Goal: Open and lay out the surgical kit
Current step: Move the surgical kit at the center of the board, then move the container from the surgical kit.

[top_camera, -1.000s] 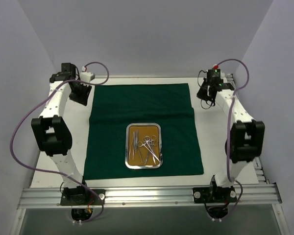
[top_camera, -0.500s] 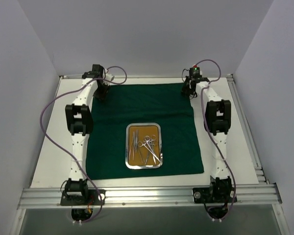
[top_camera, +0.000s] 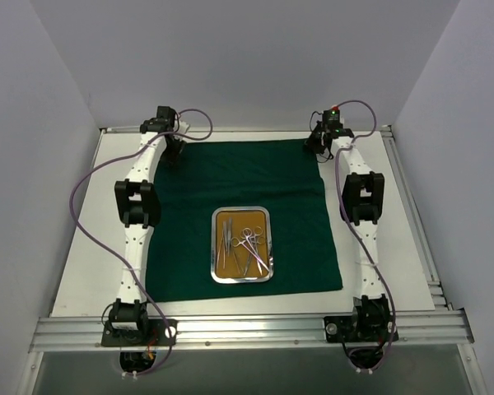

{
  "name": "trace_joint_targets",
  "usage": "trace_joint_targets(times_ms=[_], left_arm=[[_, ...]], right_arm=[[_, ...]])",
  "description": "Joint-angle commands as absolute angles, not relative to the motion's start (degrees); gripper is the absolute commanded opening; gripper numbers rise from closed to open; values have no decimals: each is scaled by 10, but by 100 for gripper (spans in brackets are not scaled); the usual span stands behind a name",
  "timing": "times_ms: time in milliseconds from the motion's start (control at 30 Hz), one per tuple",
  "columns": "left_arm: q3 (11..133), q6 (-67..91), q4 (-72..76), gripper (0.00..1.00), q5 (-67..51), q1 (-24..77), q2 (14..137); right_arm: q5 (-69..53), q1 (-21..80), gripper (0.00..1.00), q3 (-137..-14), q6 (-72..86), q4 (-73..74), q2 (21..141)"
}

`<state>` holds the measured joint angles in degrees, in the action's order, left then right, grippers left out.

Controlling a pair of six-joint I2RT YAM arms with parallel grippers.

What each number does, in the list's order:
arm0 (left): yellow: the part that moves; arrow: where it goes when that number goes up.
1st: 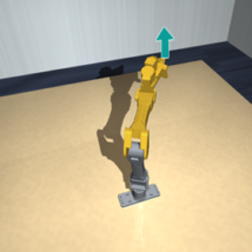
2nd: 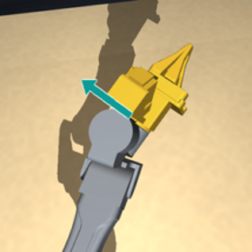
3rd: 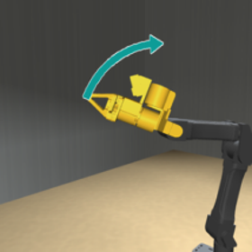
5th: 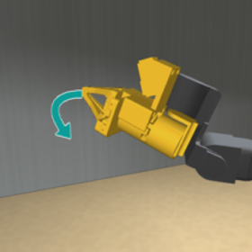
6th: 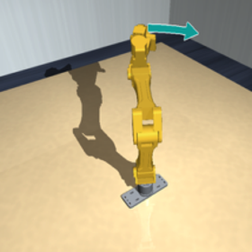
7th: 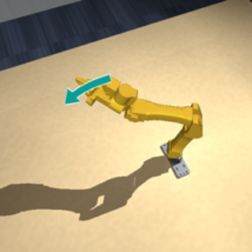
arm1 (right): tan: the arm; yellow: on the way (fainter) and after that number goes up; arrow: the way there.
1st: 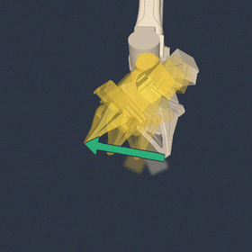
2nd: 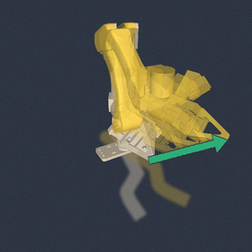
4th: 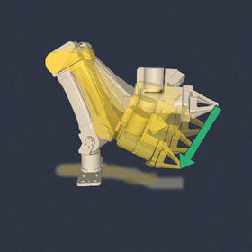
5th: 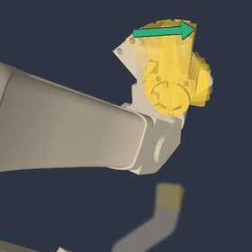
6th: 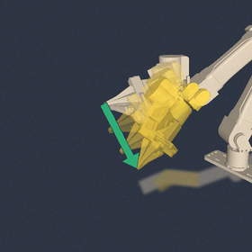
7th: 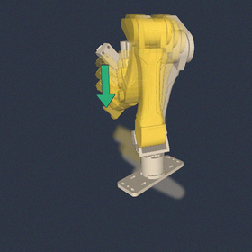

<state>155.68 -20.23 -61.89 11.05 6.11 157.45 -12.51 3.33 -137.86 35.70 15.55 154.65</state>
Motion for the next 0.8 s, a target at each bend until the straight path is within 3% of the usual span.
trace_joint_targets(times_ms=[0,67,267,400,633,767], left_arm=[[1564,-189,-592,64,126,52,1576],[1546,-172,-587,70,88,48,1543],[1463,-158,-543,73,29,48,1392],[1429,-146,-574,73,-1,47,1308],[1092,-156,-559,64,-138,73,1076],[886,-147,-543,65,-177,119,1025]], right_arm=[[-97,25,12,-1368,339,191,1525],[-95,32,21,-1341,320,184,1491],[-32,53,38,-1224,225,154,1291],[-11,70,43,-1108,197,156,1151],[-155,127,43,-788,206,127,1013],[-201,182,40,-685,232,91,975]])
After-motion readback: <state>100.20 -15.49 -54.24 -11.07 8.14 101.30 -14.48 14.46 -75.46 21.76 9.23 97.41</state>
